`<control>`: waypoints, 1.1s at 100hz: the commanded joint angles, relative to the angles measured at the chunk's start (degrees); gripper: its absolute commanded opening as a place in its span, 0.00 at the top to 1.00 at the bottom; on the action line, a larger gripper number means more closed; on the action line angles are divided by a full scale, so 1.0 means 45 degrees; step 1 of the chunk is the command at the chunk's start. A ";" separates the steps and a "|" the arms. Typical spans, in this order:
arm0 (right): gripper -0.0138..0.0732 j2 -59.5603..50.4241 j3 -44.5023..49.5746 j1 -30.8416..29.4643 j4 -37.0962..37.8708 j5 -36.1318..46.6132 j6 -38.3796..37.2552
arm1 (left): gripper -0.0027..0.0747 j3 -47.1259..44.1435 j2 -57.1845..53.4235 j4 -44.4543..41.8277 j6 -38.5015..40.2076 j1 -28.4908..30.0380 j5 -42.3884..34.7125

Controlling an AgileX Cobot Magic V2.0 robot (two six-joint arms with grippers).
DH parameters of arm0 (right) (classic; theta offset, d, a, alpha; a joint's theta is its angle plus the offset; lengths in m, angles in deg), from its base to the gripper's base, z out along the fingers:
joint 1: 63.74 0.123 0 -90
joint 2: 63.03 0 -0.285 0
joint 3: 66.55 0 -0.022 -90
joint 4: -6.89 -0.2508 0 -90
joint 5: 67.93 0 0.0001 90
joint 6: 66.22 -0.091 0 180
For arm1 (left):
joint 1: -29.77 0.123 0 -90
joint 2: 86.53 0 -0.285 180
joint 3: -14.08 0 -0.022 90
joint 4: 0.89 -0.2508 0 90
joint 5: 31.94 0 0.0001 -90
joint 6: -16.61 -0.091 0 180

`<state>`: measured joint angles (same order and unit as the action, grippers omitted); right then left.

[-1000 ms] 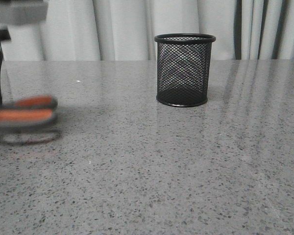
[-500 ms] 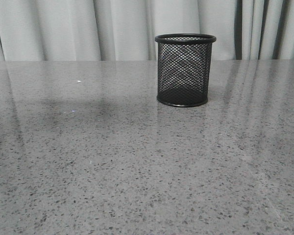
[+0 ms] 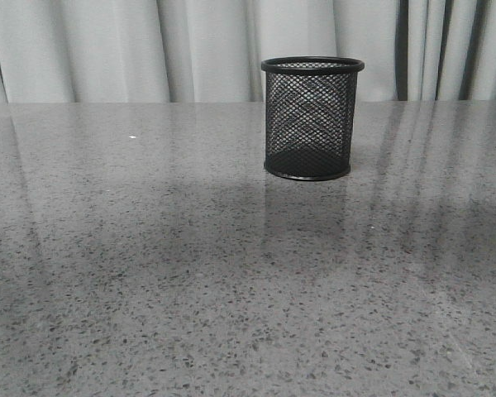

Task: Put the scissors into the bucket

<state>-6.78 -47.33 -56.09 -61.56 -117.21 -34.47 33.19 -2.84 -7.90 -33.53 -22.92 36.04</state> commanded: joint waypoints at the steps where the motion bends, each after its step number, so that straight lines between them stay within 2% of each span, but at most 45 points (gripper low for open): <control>1: 0.34 0.0193 -0.0436 -0.0010 -0.1336 0.0012 0.0716 | 0.99 0.0401 -0.0339 -0.0139 0.0391 -0.0293 -0.1188; 24: 0.34 0.0730 -0.0479 -0.0010 -0.1786 -0.0044 0.1356 | 0.99 0.0401 -0.0312 0.0001 0.0412 -0.0365 -0.1567; 44: 0.34 0.1597 -0.0855 -0.0010 -0.2819 -0.0952 0.2120 | 0.99 0.0401 -0.0018 0.0451 0.0412 -0.0365 -0.1943; 58: 0.36 0.2079 -0.1175 -0.0010 -0.2891 -0.1158 0.2263 | 0.99 0.0474 0.0242 0.0506 0.0412 -0.0365 -0.2125; 70: 0.48 0.2346 -0.1310 -0.0010 -0.2929 -0.1276 0.2263 | 0.99 0.0549 0.0312 0.0637 0.0412 -0.0365 -0.2614; 90: 0.83 0.2658 -0.1310 -0.0010 -0.2813 -0.1417 0.2422 | 0.98 0.0549 0.0312 0.0668 0.0412 -0.0365 -0.2774; 96: 0.93 0.2755 -0.1310 -0.0010 -0.2777 -0.1417 0.2422 | 0.92 0.0549 0.0312 0.1090 0.0412 -0.0365 -0.2591; 99: 0.93 0.2806 -0.1310 -0.0010 -0.2781 -0.1442 0.2422 | 0.86 0.0549 0.0312 0.1207 0.0412 -0.0365 -0.2395; 104: 0.93 0.2856 -0.1310 -0.0010 -0.2771 -0.1442 0.2422 | 0.74 0.0549 0.0312 0.1207 0.0412 -0.0365 -0.2062; 110: 0.93 0.2854 -0.1310 -0.0010 -0.2771 -0.1442 0.2422 | 0.54 0.0549 0.0312 0.1178 0.0493 -0.0334 -0.1873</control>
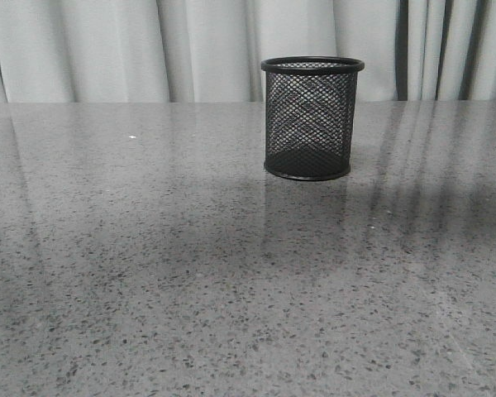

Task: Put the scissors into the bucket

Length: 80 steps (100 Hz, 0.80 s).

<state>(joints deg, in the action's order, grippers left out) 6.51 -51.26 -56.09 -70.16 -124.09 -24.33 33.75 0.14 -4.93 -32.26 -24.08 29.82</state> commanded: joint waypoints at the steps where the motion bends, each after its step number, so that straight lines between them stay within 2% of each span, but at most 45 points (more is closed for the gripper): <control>1: 0.93 -0.0100 -0.0437 -0.0010 -0.0838 0.0087 0.0168 | 0.51 0.0424 -0.0350 0.0519 0.0213 -0.0071 -0.0488; 6: 0.93 -0.0100 -0.0437 -0.0010 -0.0838 0.0164 0.0201 | 0.35 0.0424 -0.0350 0.0451 0.0432 -0.0012 -0.0481; 13: 0.93 -0.0100 -0.0437 -0.0037 -0.0724 0.0320 0.0201 | 0.26 0.0547 -0.0350 -0.0023 0.1009 0.0147 -0.0481; 30: 0.93 -0.0100 -0.0622 -0.0161 0.0323 0.1031 0.0201 | 0.26 0.1200 -0.0350 -0.0809 0.2585 0.1091 -0.0036; 50: 0.91 0.0276 -0.2252 -0.0585 0.2532 0.1084 -0.0886 | 0.26 0.1802 -0.0500 -0.0809 0.3312 0.3152 0.1018; 57: 0.91 0.0443 -0.2982 -0.0685 0.3946 0.1116 -0.1503 | 0.26 0.1802 -0.0726 -0.0786 0.3710 0.3846 0.1141; 69: 0.91 0.0655 -0.4209 -0.0707 0.7349 0.0978 -0.2948 | 0.26 0.1802 -0.1128 -0.0786 0.3869 0.4891 0.1405; 80: 0.91 0.0780 -0.5114 -0.0707 0.9254 0.0457 -0.3921 | 0.26 0.1802 -0.1547 -0.0786 0.4309 0.5790 0.1455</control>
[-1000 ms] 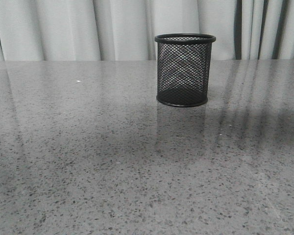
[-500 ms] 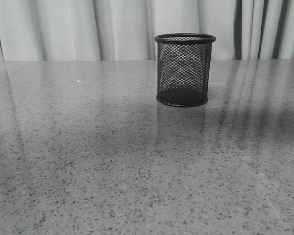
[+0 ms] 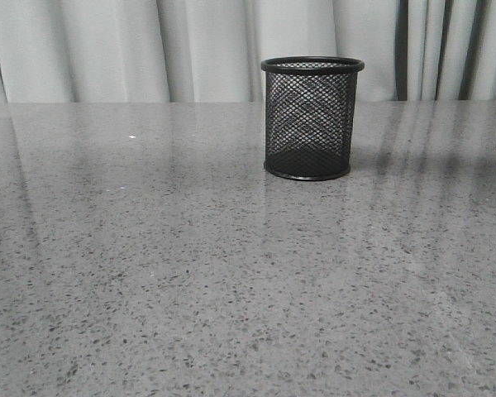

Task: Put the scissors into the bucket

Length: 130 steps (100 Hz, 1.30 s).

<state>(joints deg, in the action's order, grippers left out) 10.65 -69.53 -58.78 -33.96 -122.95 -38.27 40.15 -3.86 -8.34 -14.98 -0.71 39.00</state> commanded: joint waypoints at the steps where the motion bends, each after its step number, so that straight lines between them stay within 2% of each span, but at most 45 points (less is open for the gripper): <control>1: 0.91 -0.0140 -0.1100 -0.0109 0.1430 0.0121 -0.0927 | 0.26 0.0380 -0.0707 -0.0030 0.0515 0.0647 -0.0585; 15: 0.91 0.0113 -0.1705 -0.0109 0.3189 -0.1119 -0.1595 | 0.26 0.0380 -0.1162 -0.0030 0.0659 0.1438 -0.0585; 27: 0.91 0.0481 -0.1823 -0.0062 0.3642 -0.1764 -0.1780 | 0.26 0.0380 -0.1393 -0.0030 0.0659 0.1643 -0.0631; 64: 0.91 0.1681 -0.1823 0.0584 0.3638 -0.1754 -0.1799 | 0.26 0.0380 -0.1474 -0.0007 0.0659 0.1643 -0.0738; 130: 0.92 0.3541 -0.1921 0.0570 0.3638 -0.1210 -0.1799 | 0.26 0.0380 -0.1474 -0.0007 0.0659 0.1643 -0.0930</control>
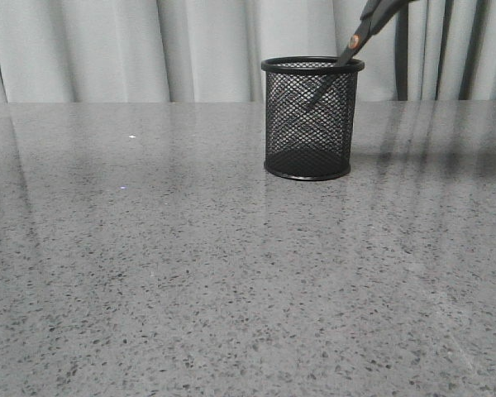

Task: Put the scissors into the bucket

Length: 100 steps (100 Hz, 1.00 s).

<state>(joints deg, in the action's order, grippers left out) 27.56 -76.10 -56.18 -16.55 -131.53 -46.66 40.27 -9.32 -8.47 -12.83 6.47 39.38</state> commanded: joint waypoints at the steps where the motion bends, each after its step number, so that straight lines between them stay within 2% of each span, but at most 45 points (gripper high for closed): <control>1: 0.92 -0.0179 -0.0462 -0.0007 -0.0231 0.0697 0.0065 | 0.26 0.0354 -0.0261 0.0021 0.0182 0.0048 -0.1013; 22: 0.90 0.0139 -0.0493 -0.0007 -0.0288 0.0717 0.0089 | 0.26 0.0354 -0.0261 0.0021 0.0182 0.0048 -0.1248; 27: 0.84 0.0159 -0.0547 -0.0007 -0.0288 0.0747 0.0089 | 0.26 0.0354 -0.0261 0.0021 0.0182 0.0048 -0.1269; 42: 0.56 0.0159 -0.0759 -0.0007 -0.0288 0.0890 0.0089 | 0.26 0.0354 -0.0261 -0.0001 0.0182 0.0048 -0.1365; 49: 0.50 0.0159 -0.0886 -0.0007 -0.0307 0.0969 0.0089 | 0.26 0.0354 -0.0261 -0.0001 0.0182 0.0048 -0.1485; 92: 0.50 -0.0315 -0.2573 -0.0346 0.0224 0.0968 0.0063 | 0.26 0.0354 -0.0261 -0.0588 0.0182 0.0048 -0.1493; 100: 0.54 -0.0818 -0.2646 -0.0366 0.0165 0.1352 0.0063 | 0.31 0.0354 -0.0261 -0.0599 0.0182 0.0048 -0.1441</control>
<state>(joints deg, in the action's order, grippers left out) 28.33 -85.44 -57.28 -14.93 -129.76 -46.55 40.27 -9.32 -10.34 -12.74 6.47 36.72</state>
